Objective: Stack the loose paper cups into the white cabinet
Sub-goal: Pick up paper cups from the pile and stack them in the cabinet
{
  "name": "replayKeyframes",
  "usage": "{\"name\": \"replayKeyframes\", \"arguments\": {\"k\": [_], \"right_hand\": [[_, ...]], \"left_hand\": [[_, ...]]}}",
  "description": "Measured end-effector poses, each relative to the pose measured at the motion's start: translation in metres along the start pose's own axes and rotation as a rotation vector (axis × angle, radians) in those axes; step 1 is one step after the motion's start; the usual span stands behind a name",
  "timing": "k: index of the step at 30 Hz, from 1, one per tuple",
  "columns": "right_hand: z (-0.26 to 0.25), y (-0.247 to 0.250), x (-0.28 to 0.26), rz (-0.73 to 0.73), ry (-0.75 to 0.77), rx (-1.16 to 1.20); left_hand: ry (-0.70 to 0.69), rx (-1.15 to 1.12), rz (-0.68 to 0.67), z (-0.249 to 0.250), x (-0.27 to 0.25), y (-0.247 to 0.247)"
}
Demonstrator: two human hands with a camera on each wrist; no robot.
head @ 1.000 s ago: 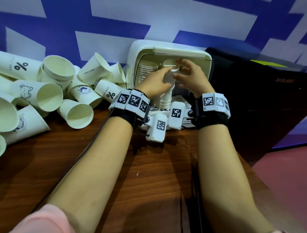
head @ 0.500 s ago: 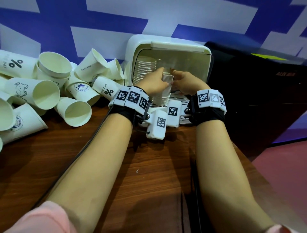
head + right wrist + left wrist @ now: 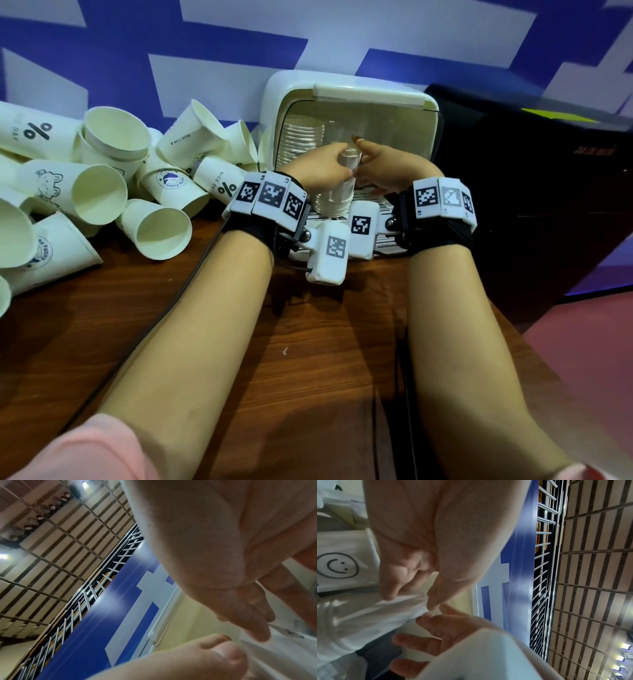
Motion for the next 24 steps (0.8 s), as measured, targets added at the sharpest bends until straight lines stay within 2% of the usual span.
{"name": "replayKeyframes", "arguments": {"k": [6, 10, 13, 20, 24], "right_hand": [[-0.010, -0.002, -0.006, -0.031, 0.027, 0.015], [-0.021, 0.003, -0.017, -0.014, 0.029, -0.085], [-0.037, 0.008, -0.029, 0.045, 0.055, -0.034], [-0.080, -0.009, -0.055, 0.024, 0.210, -0.025], [-0.102, -0.030, -0.059, 0.043, 0.315, 0.046]], "left_hand": [[0.068, -0.253, 0.010, -0.005, -0.007, 0.016], [0.073, -0.173, -0.030, -0.008, -0.016, 0.031], [0.061, -0.121, -0.030, -0.014, -0.027, 0.045], [0.114, -0.084, 0.096, -0.028, -0.068, 0.090], [0.215, -0.102, 0.173, -0.049, -0.090, 0.106]]}}
Point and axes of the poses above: each hand's wrist, its own x-axis towards the middle knuckle, its own y-axis out of the back of the hand, z = x × y, the point moved 7 cm from there along x, towards the middle knuckle, and after that the axes turned 14 degrees about x, right-handed, at the moved point
